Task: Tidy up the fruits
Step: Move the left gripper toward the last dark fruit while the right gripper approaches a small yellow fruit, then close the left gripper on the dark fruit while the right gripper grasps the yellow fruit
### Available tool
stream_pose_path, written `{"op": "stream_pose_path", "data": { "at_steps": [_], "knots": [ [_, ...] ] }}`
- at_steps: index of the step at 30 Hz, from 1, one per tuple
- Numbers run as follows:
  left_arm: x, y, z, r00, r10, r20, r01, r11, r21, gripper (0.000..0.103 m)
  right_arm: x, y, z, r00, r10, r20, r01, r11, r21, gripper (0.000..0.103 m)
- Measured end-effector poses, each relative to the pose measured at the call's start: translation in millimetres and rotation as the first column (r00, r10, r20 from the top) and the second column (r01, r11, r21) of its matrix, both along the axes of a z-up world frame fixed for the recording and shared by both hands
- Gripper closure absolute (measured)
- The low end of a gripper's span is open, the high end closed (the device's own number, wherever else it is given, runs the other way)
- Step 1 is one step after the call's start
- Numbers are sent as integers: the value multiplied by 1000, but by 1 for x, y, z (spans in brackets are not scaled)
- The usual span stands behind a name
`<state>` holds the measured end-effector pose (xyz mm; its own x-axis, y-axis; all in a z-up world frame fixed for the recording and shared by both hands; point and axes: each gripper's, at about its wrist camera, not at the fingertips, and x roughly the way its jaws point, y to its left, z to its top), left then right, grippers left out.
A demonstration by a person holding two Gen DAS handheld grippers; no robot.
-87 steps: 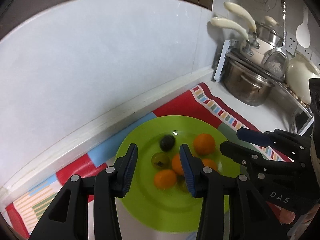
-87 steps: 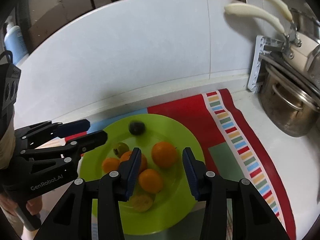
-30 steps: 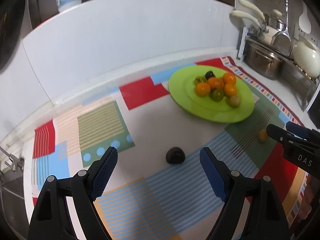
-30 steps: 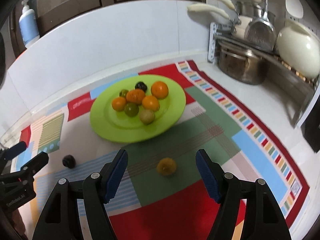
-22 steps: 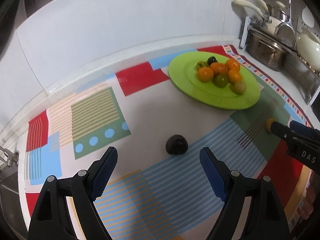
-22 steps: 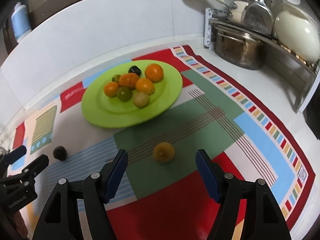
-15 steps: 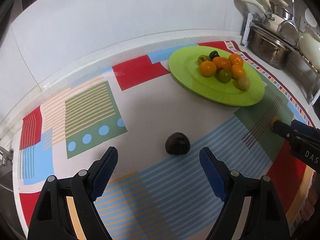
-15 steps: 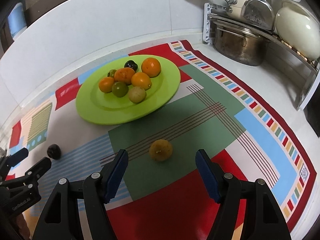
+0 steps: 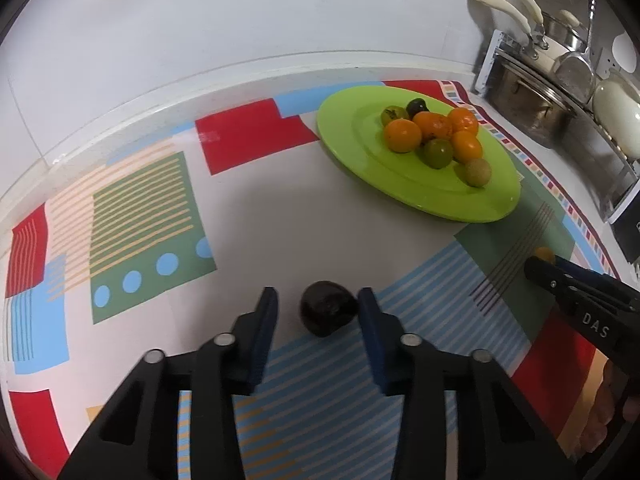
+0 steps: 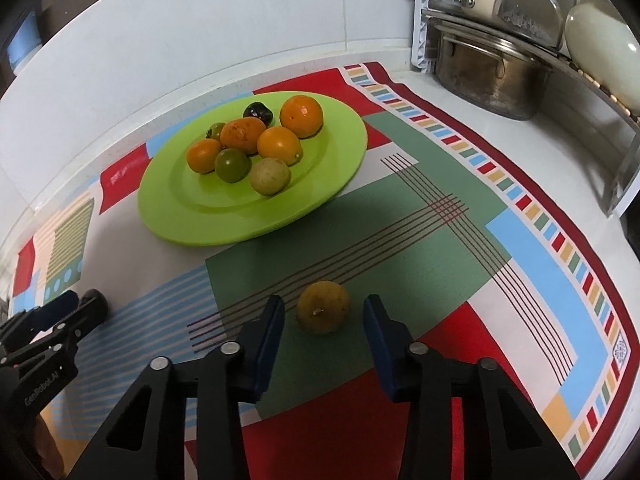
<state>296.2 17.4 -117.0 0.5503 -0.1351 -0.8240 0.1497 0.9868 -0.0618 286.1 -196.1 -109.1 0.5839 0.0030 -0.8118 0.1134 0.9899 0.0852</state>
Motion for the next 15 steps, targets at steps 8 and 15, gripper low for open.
{"op": "stream_pose_path", "data": {
  "at_steps": [8,15],
  "knots": [
    [-3,-5,2,1000,-24,6,24,1000,20,74,0,-1,-1,1000,15,4,-15,1000,-3,74],
    [-14,-12,15,997,-62,38,61,998,8,74,-9,3,10,998,58,38,-59,998,12,74]
  ]
}}
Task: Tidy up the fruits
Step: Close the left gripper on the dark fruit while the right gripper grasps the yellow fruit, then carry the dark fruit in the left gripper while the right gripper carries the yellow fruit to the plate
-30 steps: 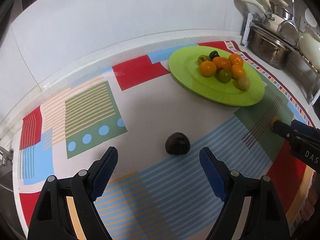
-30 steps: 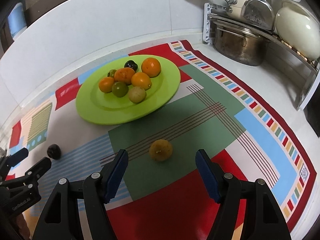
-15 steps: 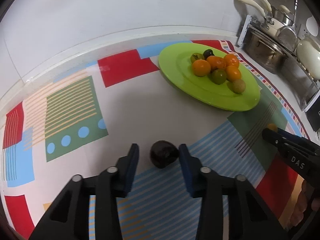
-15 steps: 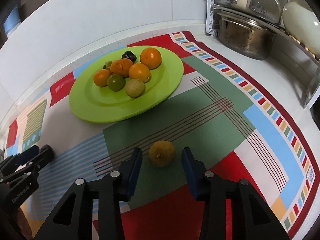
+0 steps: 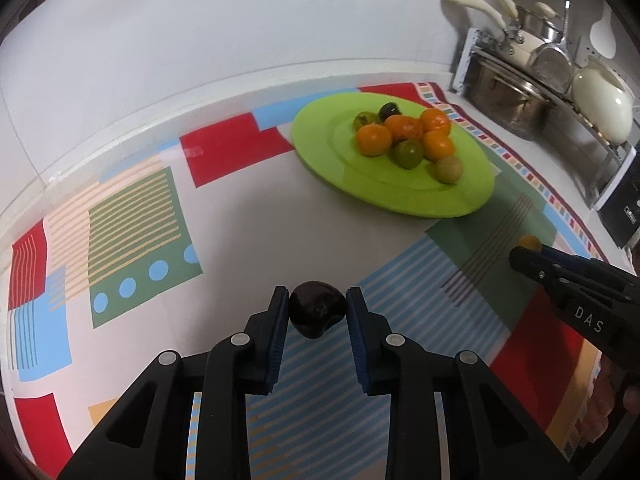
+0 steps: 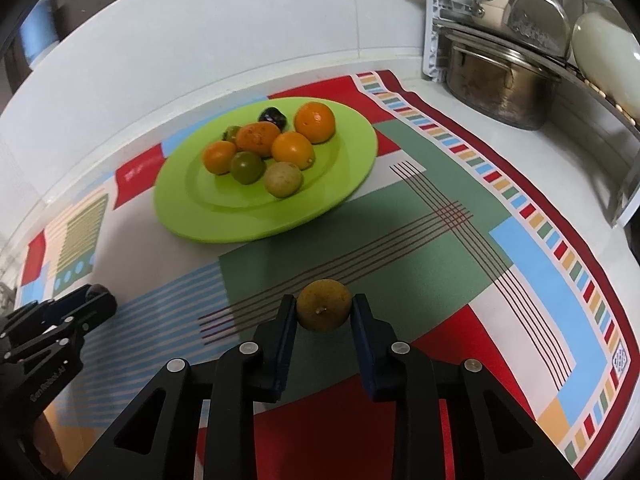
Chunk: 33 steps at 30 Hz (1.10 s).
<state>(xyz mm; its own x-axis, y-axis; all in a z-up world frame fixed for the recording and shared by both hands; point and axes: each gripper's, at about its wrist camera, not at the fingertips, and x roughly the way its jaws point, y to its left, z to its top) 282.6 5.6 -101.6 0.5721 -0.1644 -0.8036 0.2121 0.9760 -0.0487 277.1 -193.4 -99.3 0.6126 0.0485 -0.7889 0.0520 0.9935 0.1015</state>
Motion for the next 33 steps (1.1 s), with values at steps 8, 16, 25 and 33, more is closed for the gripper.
{"op": "stream_pose_path", "data": {
  "at_steps": [8,16,25,33],
  "knots": [
    [-13,-7,25,998,-36,60,37,999,-10,74,-12,3,19,998,32,48,-33,999,27,74],
    [-22,-14,52,990,-59,126,62,998,-25,74,-25,6,43,992,63,107,-67,997,35,74],
    [-28,-22,76,979,-86,186,94,995,-36,74,-36,11,69,978,96,183,-101,995,17,74],
    [-25,-30,94,968,-101,230,113,993,-40,74,-37,11,86,967,111,229,-117,993,15,74]
  ]
}}
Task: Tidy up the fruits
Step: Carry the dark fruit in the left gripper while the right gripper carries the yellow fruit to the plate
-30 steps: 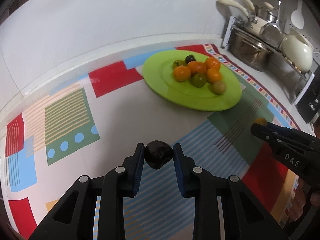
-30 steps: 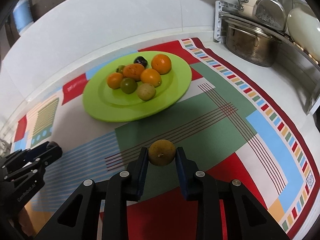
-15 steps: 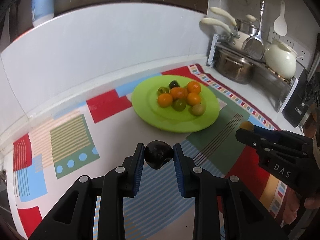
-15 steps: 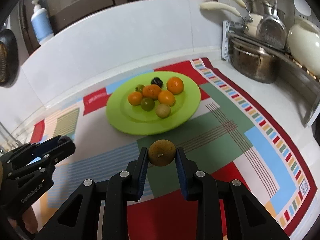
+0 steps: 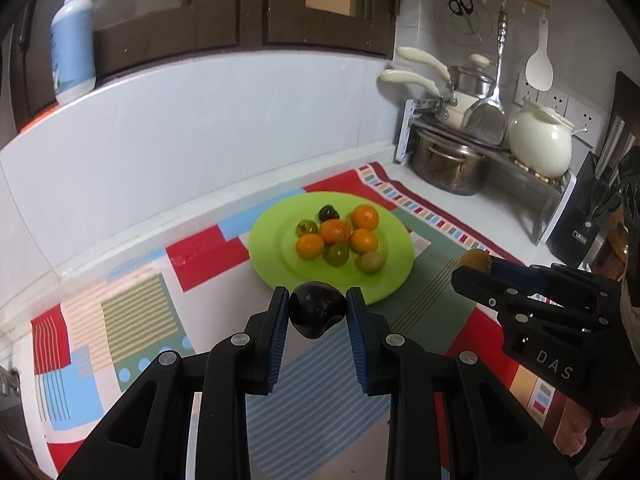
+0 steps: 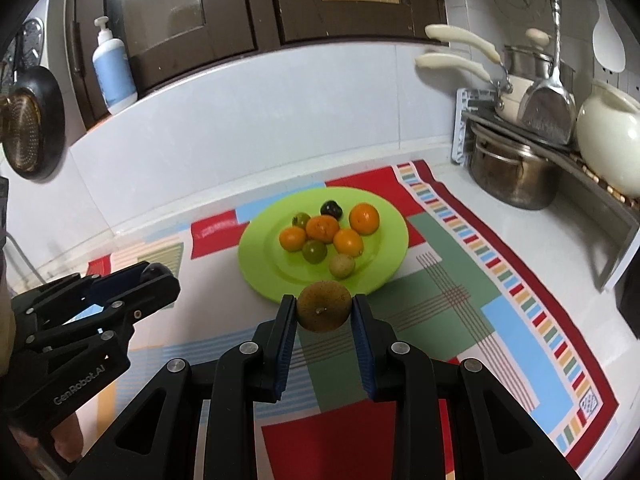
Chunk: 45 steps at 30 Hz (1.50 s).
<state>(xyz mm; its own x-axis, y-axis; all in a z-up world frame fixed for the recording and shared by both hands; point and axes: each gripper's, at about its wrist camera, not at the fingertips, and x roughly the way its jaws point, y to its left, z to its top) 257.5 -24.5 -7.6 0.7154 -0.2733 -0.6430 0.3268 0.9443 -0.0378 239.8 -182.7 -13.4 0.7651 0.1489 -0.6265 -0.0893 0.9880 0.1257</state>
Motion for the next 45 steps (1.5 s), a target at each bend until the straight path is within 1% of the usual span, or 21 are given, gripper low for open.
{"op": "stream_pose_path", "data": {
  "at_steps": [11,20,28,35,45],
  "knots": [
    [9,-10,20,998,-22,61,22,1000,2,74,10,-5,19,998,3,56,-2,1000,-8,74],
    [26,-16,30,996,-37,87,36,999,14,74,25,-4,29,996,18,91,-16,1000,-23,74],
    [50,-17,31,996,-31,84,30,999,18,74,44,-4,34,994,23,105,-19,999,-42,74],
    [72,-19,27,997,-32,67,30,999,21,74,65,-6,37,993,25,112,-19,998,-56,74],
    [107,-23,8,999,-46,25,45,998,40,74,102,-5,22,996,38,75,-34,998,-60,74]
  ]
}}
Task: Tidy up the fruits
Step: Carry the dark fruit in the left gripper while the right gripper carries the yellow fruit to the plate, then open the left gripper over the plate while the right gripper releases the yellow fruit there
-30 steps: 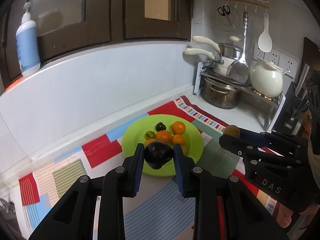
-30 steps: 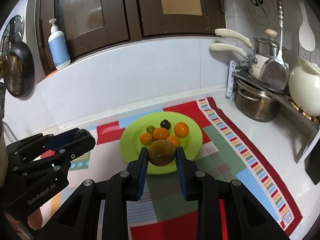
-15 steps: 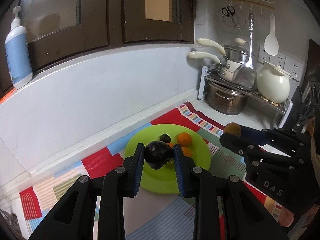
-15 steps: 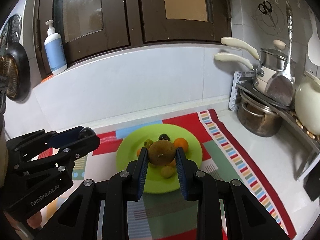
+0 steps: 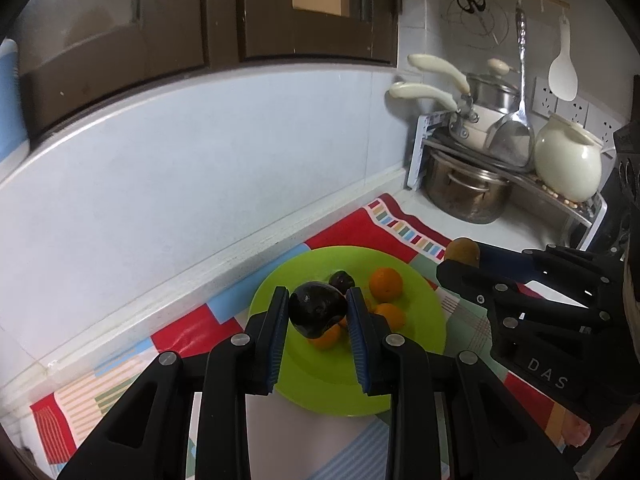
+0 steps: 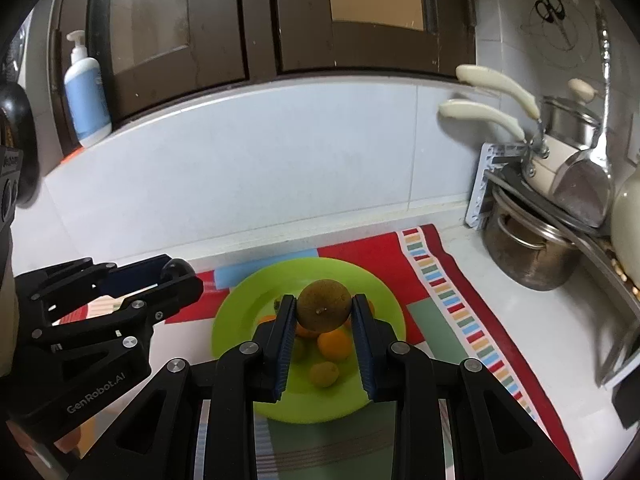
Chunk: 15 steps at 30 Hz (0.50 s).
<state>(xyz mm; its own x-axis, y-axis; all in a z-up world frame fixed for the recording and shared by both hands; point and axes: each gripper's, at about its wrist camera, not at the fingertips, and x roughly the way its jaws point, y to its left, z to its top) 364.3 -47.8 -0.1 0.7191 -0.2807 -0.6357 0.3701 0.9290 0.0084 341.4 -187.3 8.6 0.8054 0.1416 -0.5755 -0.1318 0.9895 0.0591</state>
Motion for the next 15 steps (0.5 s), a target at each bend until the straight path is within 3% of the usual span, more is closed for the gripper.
{"op": "stream_pose_path", "data": {
  "at_steps": [15],
  "knots": [
    [45,1,-48,996,-10,-93,13,999,32,74,56,-3,-39,996,18,-85,-18,1000,5,74]
  ]
}}
